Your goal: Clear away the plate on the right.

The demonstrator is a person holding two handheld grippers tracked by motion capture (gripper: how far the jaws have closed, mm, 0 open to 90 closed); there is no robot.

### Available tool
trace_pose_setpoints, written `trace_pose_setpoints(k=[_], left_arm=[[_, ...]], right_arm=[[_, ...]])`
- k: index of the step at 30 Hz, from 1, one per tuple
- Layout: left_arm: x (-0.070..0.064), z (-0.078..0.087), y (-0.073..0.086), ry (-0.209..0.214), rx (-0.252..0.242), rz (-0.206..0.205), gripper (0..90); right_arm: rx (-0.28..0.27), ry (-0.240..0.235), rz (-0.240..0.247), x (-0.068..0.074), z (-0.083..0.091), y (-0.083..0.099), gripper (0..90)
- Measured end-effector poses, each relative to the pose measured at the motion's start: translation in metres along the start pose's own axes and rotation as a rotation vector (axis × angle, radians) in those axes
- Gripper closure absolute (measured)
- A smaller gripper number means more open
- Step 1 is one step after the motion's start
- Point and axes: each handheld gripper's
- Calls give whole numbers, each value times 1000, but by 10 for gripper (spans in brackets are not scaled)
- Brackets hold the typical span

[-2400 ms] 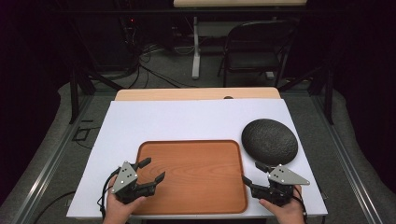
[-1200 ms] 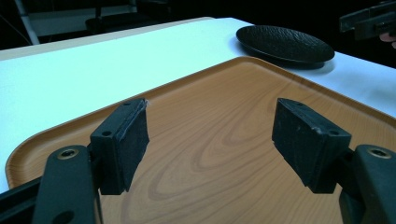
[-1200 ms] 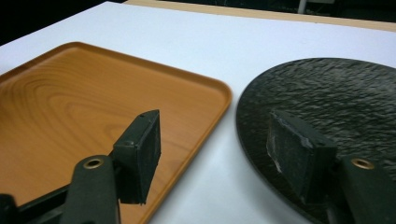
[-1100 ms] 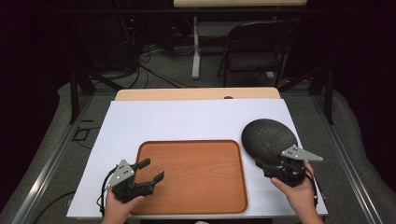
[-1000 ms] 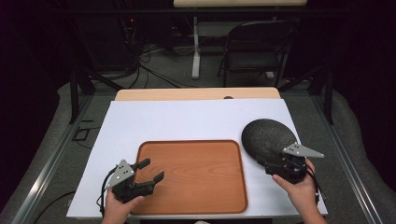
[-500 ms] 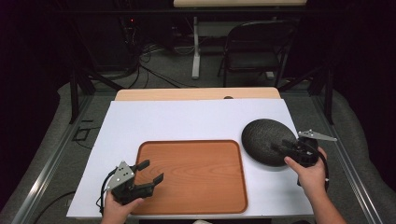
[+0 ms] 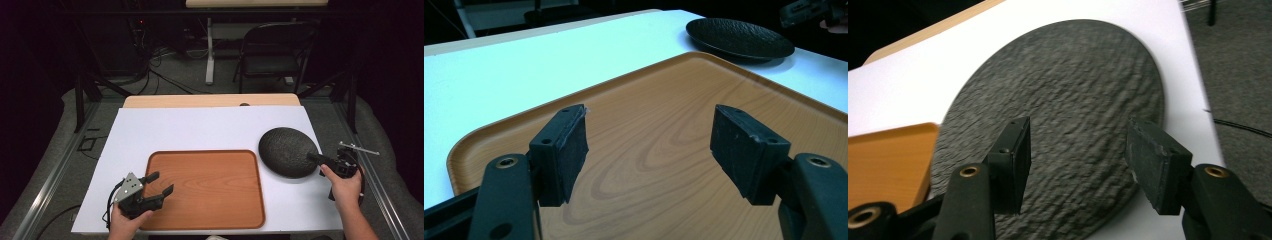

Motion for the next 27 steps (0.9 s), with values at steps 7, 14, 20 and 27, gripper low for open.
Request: trace_pose_setpoints(k=[7,14,20,27], left_arm=[[1,0,0,-7,-3,8,317],[3,1,0,-22,-12,13,320],[4,2,-1,-28,-11,11,324],[5,1,0,-31,-11,13,328]], right_arm=[[19,19,-89,-10,2,6,497],[23,22,-184,-20,-1,14,501],[49,6,-234,-25,-7,22,525],[58,-22,-260,-24,-13,29,547]])
Point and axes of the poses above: each handheld gripper's, and its own axes: z roughly backward along the jaws, y roughly out of its underside, x roughly to its left, and after that the axes turned 9 degrees about -x, right-handed
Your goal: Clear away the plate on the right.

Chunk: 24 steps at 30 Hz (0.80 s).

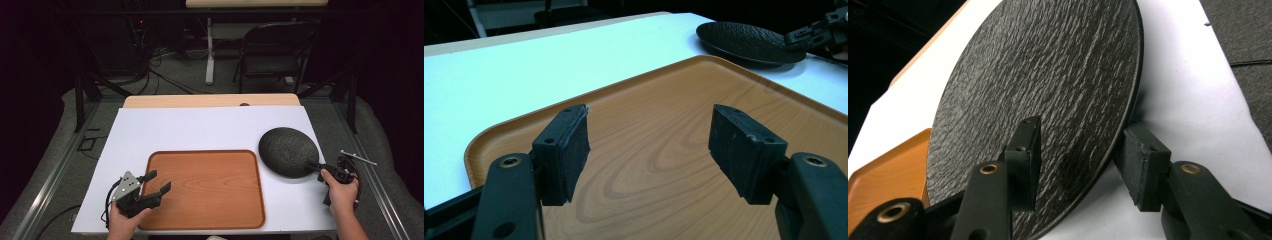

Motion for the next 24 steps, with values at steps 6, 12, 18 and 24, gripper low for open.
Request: trace_pose_setpoints(k=[6,12,18,24], left_arm=[[1,0,0,2,2,0,331],[2,-1,0,-2,0,5,335],[3,-2,-1,1,7,4,336],[3,-2,-1,4,4,6,338]], right_arm=[[-13,-19,-49,-3,-1,0,561],[-9,-18,-62,-3,-1,0,599],[-19,-8,-65,-6,-1,1,659],[-16,-3,-67,-8,-1,1,706]])
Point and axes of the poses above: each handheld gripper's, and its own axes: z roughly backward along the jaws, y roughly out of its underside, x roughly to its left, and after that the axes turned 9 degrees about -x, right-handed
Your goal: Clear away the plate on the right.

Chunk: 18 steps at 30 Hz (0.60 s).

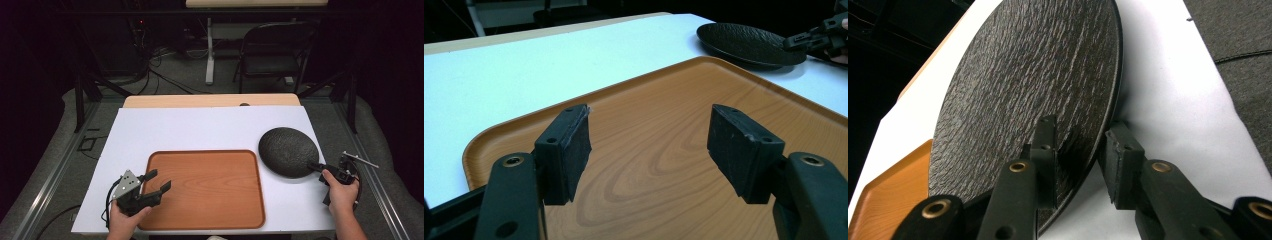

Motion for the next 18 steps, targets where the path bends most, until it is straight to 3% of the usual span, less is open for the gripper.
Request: trace_pose_setpoints(k=[5,18], left_arm=[[0,0,0,-2,-1,0,339],[1,3,-1,-9,-9,2,339]], right_arm=[[0,-17,-37,-2,1,-1,728],[-6,-34,-67,-3,2,-1,751]])
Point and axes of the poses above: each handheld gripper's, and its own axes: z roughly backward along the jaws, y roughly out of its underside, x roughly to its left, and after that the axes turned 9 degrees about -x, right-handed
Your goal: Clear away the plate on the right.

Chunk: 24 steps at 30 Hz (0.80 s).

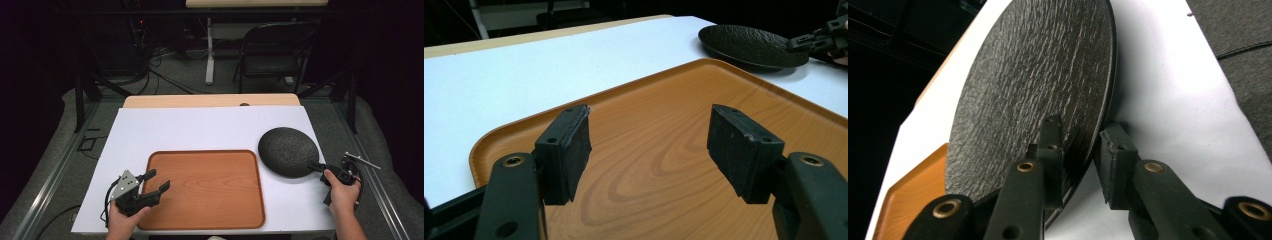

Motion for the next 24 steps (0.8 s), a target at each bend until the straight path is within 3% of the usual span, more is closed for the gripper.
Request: trace_pose_setpoints(k=[11,24], left_arm=[[-1,1,0,7,-2,-5,341],[-2,0,1,14,5,-6,342]], right_arm=[[-23,-39,-14,7,6,-3,791],[-26,-20,14,20,8,-9,809]])
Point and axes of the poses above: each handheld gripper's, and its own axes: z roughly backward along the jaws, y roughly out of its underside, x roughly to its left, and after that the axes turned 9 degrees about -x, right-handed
